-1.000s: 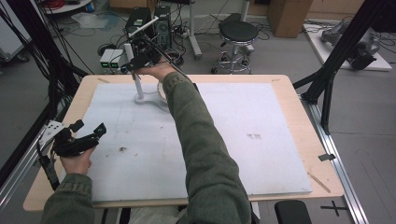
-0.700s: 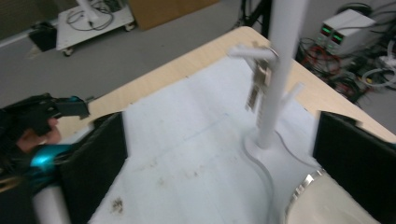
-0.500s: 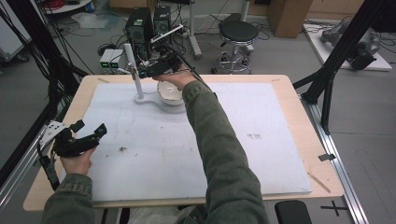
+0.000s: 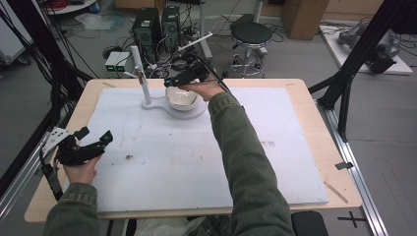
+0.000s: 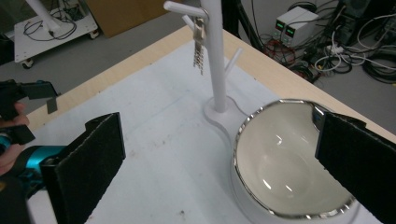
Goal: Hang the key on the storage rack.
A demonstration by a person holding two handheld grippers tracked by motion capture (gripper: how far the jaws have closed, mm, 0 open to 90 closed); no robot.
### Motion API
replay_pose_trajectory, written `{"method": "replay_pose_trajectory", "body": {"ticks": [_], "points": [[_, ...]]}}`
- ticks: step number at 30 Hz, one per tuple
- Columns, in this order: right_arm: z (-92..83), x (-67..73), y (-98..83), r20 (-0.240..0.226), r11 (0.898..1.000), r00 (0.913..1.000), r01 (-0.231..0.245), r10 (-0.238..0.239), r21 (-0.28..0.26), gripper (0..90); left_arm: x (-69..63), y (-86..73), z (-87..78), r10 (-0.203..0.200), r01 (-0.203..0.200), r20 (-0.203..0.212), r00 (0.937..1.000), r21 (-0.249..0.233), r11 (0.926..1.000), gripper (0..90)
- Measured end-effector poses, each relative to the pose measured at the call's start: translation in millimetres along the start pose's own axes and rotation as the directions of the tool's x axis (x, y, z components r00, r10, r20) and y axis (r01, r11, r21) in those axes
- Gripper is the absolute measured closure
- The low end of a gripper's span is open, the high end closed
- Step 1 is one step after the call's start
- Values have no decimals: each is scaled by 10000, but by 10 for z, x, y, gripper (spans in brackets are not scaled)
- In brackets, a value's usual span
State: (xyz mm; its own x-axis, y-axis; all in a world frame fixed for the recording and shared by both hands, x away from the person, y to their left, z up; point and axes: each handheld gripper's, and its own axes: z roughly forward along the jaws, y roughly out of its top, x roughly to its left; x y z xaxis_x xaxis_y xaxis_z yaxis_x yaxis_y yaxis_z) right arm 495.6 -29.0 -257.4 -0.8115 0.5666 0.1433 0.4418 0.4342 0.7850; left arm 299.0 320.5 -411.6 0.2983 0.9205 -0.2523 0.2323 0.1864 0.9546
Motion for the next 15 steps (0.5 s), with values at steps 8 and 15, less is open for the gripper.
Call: {"method": "replay_pose_trajectory", "body": {"ticks": [8, 15], "points": [[-208, -124, -225, 416, 9995, 9990, -148, 159, -266, 6, -2, -1, -2, 36, -36, -29, 10000, 39, 10000, 18], [-389, -192, -407, 638, 9986, 9974, -312, 339, -417, 6, -2, -1, -4, 62, -62, -40, 10000, 41, 10000, 18]]}}
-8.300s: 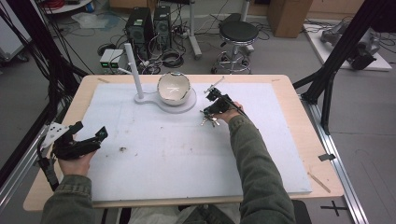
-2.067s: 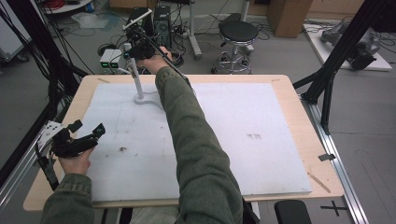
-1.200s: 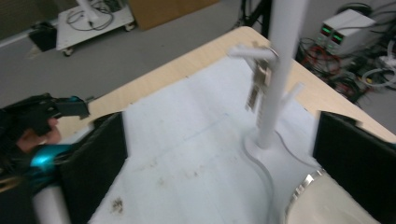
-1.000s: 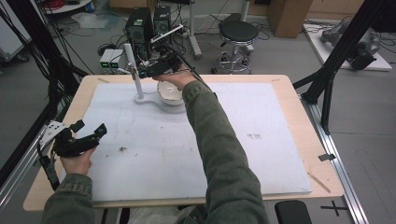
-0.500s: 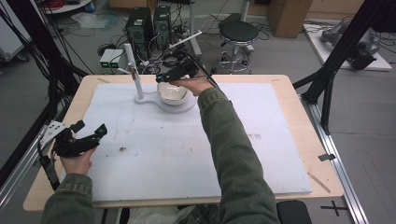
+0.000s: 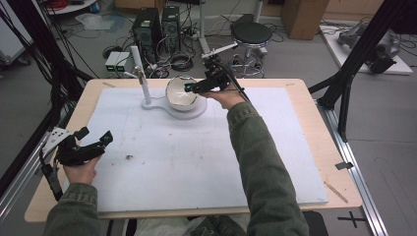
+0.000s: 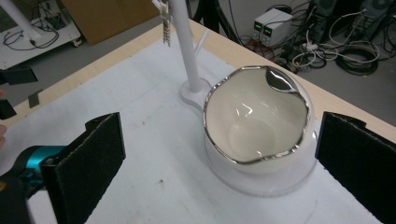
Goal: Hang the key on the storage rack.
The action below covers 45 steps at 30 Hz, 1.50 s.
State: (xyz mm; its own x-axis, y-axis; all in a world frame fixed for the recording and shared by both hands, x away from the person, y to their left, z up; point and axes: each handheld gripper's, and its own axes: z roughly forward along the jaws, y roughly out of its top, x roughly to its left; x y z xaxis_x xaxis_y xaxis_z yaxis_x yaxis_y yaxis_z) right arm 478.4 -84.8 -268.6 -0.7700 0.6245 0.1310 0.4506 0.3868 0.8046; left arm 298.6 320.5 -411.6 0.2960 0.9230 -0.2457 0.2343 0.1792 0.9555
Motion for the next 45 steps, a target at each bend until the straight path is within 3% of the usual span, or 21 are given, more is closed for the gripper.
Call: {"method": "replay_pose_trajectory", "body": {"ticks": [11, 20, 26, 30, 37, 45], "points": [[-261, -89, -243, 552, 9999, 9985, -65, 71, -108, 6, -6, 3, -9, -8, 8, -20, 10000, -12, 10000, 18], [-420, -193, -525, 693, 9983, 9963, -488, 509, -319, 6, -7, 3, -13, 35, -35, -36, 10000, 37, 10000, 17], [-546, -292, -730, 1082, 9965, 9912, -728, 768, -400, 6, -10, 3, -18, 33, -32, -42, 10000, 71, 10000, 17], [-651, -324, -843, 1514, 9973, 9861, -636, 684, -365, 6, -7, 3, -20, 3, -3, -49, 10000, 70, 10000, 17], [-816, -340, -1119, 1937, 9889, 9720, -1174, 1332, -905, 6, -12, 2, -25, 4, -4, -17, 10000, 114, 9999, 18], [-896, -396, -1453, 2450, 9825, 9539, -1508, 1736, -1092, 6, -9, -1, -31, 28, -27, -127, 9999, 67, 10000, 17]]}}
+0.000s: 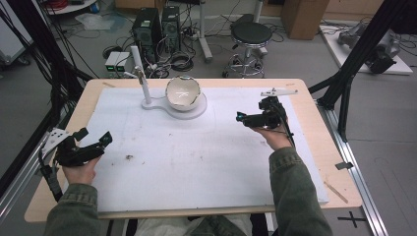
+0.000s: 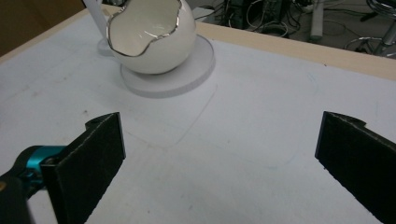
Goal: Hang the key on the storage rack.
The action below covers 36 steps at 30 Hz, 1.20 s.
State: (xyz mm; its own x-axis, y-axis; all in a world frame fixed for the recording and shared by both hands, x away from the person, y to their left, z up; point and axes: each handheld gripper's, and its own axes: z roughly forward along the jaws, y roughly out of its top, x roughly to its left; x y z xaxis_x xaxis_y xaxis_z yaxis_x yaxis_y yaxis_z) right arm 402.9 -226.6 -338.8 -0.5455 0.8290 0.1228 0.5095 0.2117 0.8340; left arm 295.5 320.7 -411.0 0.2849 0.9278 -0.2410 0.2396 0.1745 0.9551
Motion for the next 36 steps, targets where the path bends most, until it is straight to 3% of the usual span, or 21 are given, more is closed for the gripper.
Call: {"method": "replay_pose_trajectory", "body": {"ticks": [6, 18, 29, 36], "points": [[-78, -11, -208, 426, 9995, 9986, 300, -300, 11, 6, -10, -6, 2, 70, -70, -19, 10000, 5, 10000, 18], [-226, -106, -498, 983, 9989, 9952, 8, 39, -475, 6, -40, -13, -1, 293, -293, -60, 9996, 49, 9996, 17], [-405, -179, -691, 1915, 9866, 9799, -250, 561, -1610, 6, -43, -15, 0, 298, -298, -6, 9996, 88, 9995, 18], [-484, -266, -844, 2478, 9762, 9648, -348, 887, -2139, 6, -46, -17, -4, 331, -330, -71, 9994, 117, 9994, 17]]}}
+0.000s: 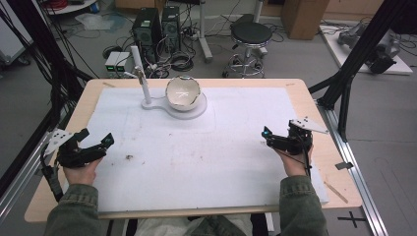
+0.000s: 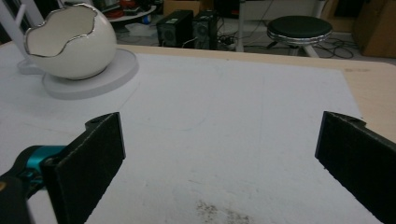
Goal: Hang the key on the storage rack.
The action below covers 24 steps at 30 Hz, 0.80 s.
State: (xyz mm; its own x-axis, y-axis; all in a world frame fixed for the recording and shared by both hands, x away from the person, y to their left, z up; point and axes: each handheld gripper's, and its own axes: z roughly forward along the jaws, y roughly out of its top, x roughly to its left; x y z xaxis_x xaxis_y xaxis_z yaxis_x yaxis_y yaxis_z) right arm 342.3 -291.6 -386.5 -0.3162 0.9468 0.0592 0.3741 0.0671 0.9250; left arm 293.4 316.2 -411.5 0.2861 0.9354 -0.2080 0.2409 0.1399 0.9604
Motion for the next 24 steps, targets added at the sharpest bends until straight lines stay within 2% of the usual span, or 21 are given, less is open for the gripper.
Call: {"method": "replay_pose_trajectory", "body": {"ticks": [9, 11, 14, 24], "points": [[-123, -83, -168, 670, 9939, 9966, -409, 479, -1023, 5, 7, 10, -19, 20, -25, -266, 9996, -206, 9998, 17], [-125, -87, -184, 619, 9921, 9961, -554, 627, -1129, 5, 9, 11, -19, 24, -31, -273, 9996, -237, 9997, 18], [-129, -87, -180, 588, 9910, 9968, -455, 532, -1258, 5, 11, 12, -21, 26, -34, -283, 9996, -268, 9996, 17], [-117, -98, -181, 303, 9910, 9974, -615, 656, -1193, 5, 12, 11, -2, 51, -57, -272, 9996, -223, 9997, 17]]}}
